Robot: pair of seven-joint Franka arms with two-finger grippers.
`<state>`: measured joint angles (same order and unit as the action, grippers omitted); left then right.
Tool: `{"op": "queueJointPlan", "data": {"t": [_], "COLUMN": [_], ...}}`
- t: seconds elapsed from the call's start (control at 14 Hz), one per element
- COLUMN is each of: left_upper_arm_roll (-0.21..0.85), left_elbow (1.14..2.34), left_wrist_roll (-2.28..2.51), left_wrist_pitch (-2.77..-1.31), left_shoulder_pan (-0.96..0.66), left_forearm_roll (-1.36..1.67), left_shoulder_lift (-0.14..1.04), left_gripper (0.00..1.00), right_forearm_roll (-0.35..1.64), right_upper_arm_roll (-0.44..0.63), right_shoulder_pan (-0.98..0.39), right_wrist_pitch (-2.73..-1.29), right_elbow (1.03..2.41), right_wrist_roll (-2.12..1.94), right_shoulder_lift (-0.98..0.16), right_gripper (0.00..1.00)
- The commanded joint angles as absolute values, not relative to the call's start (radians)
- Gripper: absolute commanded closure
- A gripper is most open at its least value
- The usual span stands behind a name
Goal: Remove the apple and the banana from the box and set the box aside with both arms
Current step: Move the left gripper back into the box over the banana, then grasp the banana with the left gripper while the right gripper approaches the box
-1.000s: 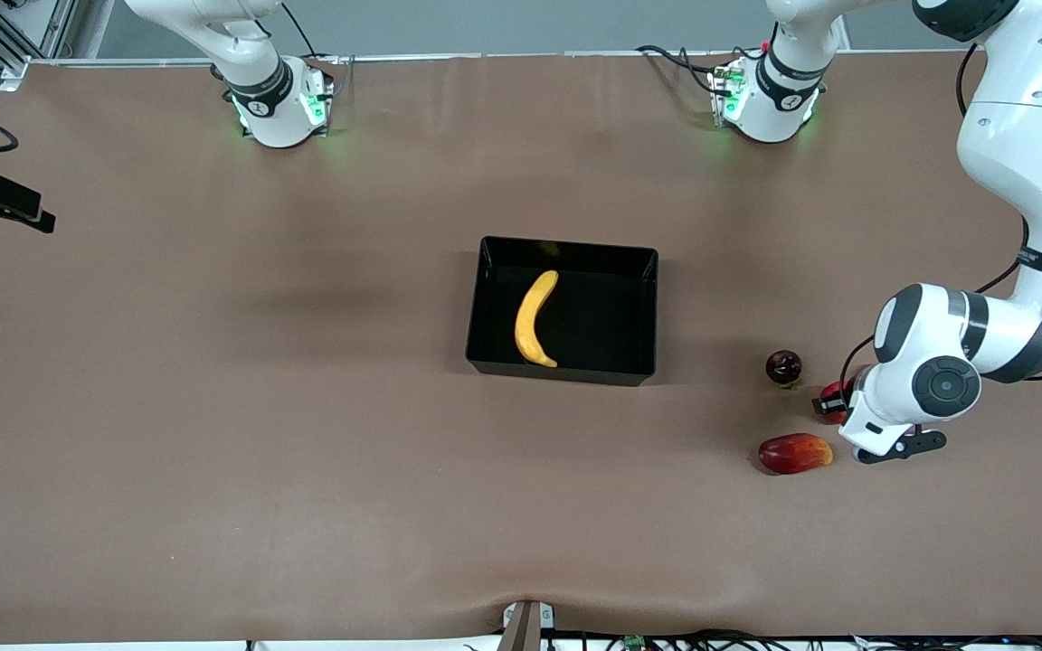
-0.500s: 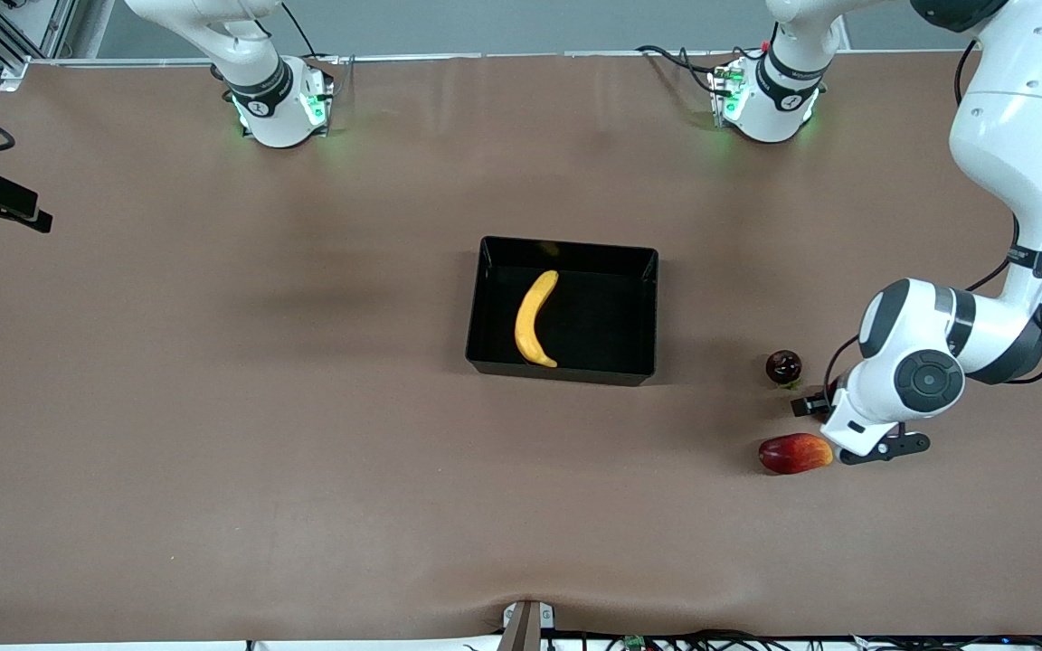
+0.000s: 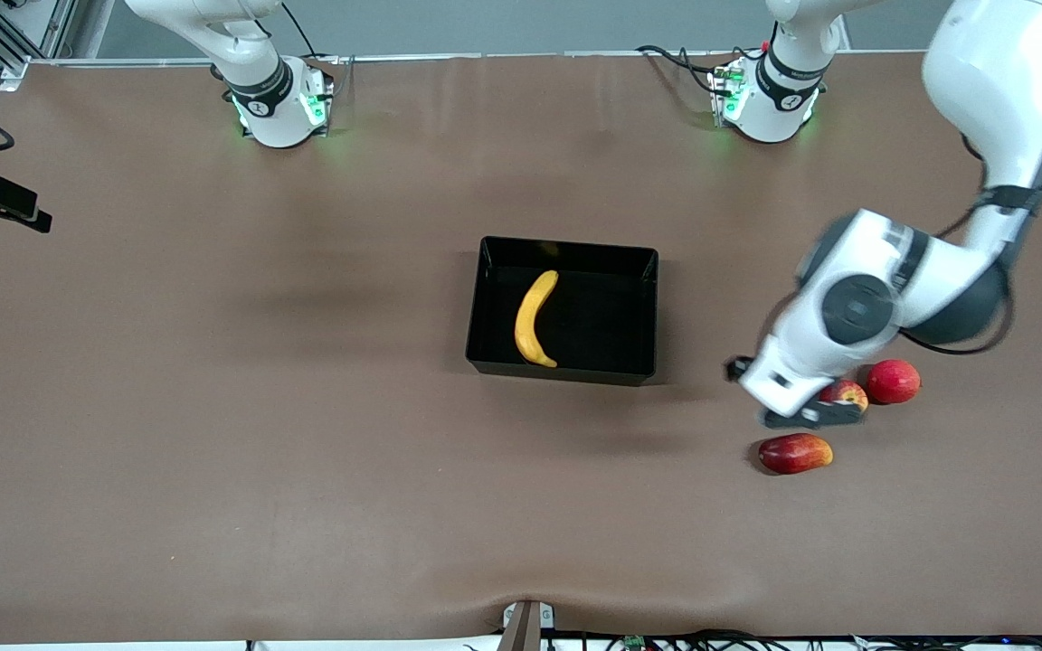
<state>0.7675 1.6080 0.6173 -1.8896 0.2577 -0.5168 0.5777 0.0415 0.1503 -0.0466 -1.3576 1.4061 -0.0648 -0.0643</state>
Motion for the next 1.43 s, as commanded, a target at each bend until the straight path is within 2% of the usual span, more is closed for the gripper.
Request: {"op": "queueJointPlan", "data": {"t": [0.0, 0.21, 0.43, 0.79, 1.29, 1.36], "left_upper_arm_roll": [0.767, 0.764, 0.749, 0.571, 0.511, 0.508], "left_elbow": [1.592, 1.546, 1.548, 1.545, 1.545, 1.545], "left_wrist_roll": [0.661, 0.756, 0.762, 0.837, 0.876, 0.876], "left_wrist_pitch": [-1.888, -1.926, -2.08, -2.245, -2.321, -2.322], "left_shoulder_pan": [0.12, -0.019, -0.102, -0.32, -0.402, -0.406], "left_forearm_roll": [-0.519, -0.518, -0.523, -0.511, -0.517, -0.518], "left_shoulder_lift": [0.607, 0.676, 0.741, 0.798, 0.859, 0.862], "left_gripper": [0.0, 0.0, 0.0, 0.0, 0.0, 0.08], "right_forearm_roll": [0.055, 0.055, 0.055, 0.057, 0.058, 0.057], "right_upper_arm_roll": [0.14, 0.141, 0.141, 0.141, 0.141, 0.141], "right_shoulder_pan": [-0.028, -0.025, -0.023, -0.023, -0.023, -0.023], "right_wrist_pitch": [-1.35, -1.35, -1.35, -1.35, -1.351, -1.35], "right_elbow": [1.396, 1.396, 1.396, 1.396, 1.394, 1.394], "right_wrist_roll": [-0.063, -0.063, -0.064, -0.064, -0.072, -0.072], "right_shoulder_lift": [-0.063, -0.064, -0.064, -0.064, -0.071, -0.072], "right_gripper": [0.0, 0.0, 0.0, 0.0, 0.0, 0.0]}}
